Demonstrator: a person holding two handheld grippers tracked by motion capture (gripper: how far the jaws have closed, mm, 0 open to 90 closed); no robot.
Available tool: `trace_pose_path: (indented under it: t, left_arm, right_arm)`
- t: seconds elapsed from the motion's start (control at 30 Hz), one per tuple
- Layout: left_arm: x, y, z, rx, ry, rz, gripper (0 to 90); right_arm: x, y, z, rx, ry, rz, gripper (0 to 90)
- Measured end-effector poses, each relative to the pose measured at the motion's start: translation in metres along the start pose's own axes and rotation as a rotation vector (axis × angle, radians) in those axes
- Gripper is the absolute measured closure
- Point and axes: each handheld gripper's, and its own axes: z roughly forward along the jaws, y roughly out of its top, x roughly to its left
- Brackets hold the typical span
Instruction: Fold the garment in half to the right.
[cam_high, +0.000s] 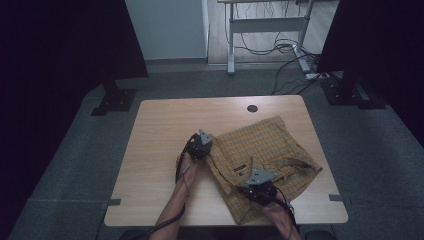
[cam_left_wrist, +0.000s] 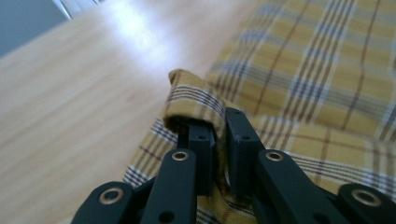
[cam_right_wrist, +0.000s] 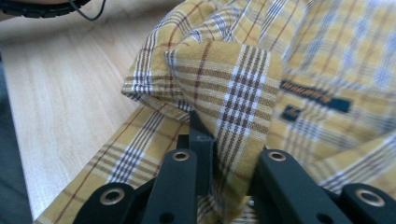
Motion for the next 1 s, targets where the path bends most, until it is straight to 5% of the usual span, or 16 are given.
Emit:
trace_pose_path:
  t: [0.27,0.63,1.0]
  left_arm:
    - [0.009,-0.014,-0.006,0.03,-0.035,-0.025,81.7]
    - [0.04,-0.049,-0.037,0.041,-0.05,-0.133,80.8]
    - [0.067,-0.089,-0.074,0.045,0.003,-0.2,80.8]
  right_arm:
    - [0.009,0.0,0.015,0.026,0.044,0.001,81.4]
    - [0.043,0.017,0.045,0.012,0.156,-0.035,81.1]
    - [0.08,0.039,0.077,0.008,0.238,-0.093,80.6]
